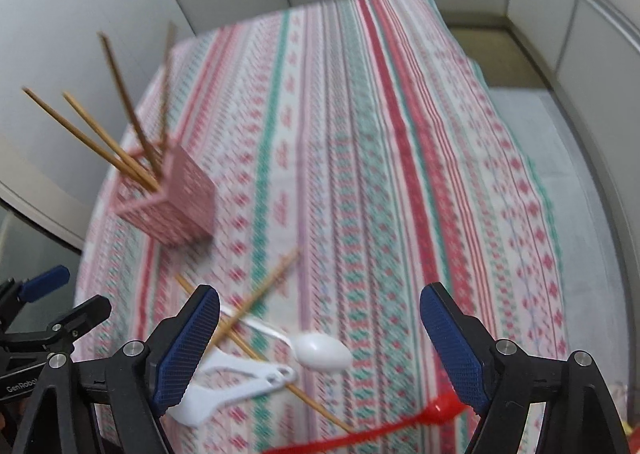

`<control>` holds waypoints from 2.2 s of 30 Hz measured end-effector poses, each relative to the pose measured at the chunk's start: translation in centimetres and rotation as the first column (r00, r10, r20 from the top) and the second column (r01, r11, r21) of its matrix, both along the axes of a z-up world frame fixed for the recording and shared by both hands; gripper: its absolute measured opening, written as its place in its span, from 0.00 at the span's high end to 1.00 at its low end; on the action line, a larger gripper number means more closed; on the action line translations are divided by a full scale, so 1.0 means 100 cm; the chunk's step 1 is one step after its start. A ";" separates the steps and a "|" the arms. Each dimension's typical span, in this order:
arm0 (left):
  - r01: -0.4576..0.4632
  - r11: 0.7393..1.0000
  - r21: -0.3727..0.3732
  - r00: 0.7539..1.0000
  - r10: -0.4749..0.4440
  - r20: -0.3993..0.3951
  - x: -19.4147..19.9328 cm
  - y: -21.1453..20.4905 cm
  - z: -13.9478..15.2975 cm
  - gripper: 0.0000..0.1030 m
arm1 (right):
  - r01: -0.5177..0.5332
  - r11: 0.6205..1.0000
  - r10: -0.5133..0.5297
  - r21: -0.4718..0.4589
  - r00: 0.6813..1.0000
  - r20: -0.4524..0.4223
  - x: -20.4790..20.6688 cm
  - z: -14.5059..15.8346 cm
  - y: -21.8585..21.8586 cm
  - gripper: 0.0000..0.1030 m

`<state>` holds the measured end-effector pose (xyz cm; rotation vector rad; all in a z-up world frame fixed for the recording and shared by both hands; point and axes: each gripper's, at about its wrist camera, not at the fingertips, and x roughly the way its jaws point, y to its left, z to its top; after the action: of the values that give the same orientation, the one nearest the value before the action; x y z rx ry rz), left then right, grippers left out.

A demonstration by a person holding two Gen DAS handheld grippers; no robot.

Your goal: Organize utensils

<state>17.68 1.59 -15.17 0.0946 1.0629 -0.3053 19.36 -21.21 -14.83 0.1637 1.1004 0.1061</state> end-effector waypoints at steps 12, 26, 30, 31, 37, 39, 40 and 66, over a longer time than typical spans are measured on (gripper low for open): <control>0.226 0.974 0.033 0.974 -0.225 -0.027 0.016 -0.073 -0.036 0.47 | 0.054 0.998 -0.059 -0.039 0.989 -0.135 -0.003 -0.043 -0.047 0.16; 0.275 0.956 0.100 0.959 -0.266 -0.100 0.048 -0.123 -0.067 0.78 | 0.081 0.996 -0.085 -0.030 0.977 -0.197 -0.004 -0.062 -0.069 0.16; 0.263 0.956 0.128 0.961 -0.247 -0.128 0.056 -0.131 -0.076 0.80 | 0.083 0.996 -0.087 -0.030 0.976 -0.198 -0.003 -0.062 -0.071 0.16; 0.258 0.956 0.138 0.962 -0.241 -0.132 0.057 -0.132 -0.077 0.80 | 0.085 0.996 -0.090 -0.031 0.976 -0.197 -0.003 -0.062 -0.072 0.16; 0.244 0.957 0.158 0.965 -0.224 -0.138 0.062 -0.132 -0.081 0.91 | 0.092 0.995 -0.096 -0.030 0.975 -0.199 -0.004 -0.062 -0.076 0.16; 0.249 0.953 0.172 0.966 -0.231 -0.120 0.060 -0.132 -0.077 0.91 | 0.093 0.995 -0.097 -0.029 0.975 -0.199 -0.004 -0.062 -0.077 0.16; 0.254 0.952 0.173 0.965 -0.237 -0.116 0.059 -0.132 -0.075 0.91 | 0.093 0.995 -0.097 -0.029 0.975 -0.198 -0.004 -0.062 -0.077 0.16; 0.146 0.989 0.015 0.980 -0.147 0.132 -0.005 -0.027 0.039 0.94 | -0.079 0.996 0.072 -0.032 0.981 -0.182 0.005 -0.059 0.003 0.19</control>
<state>17.16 -1.12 -11.24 0.1964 0.9262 -0.4237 19.83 -20.92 -20.75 0.0974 1.2891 0.1401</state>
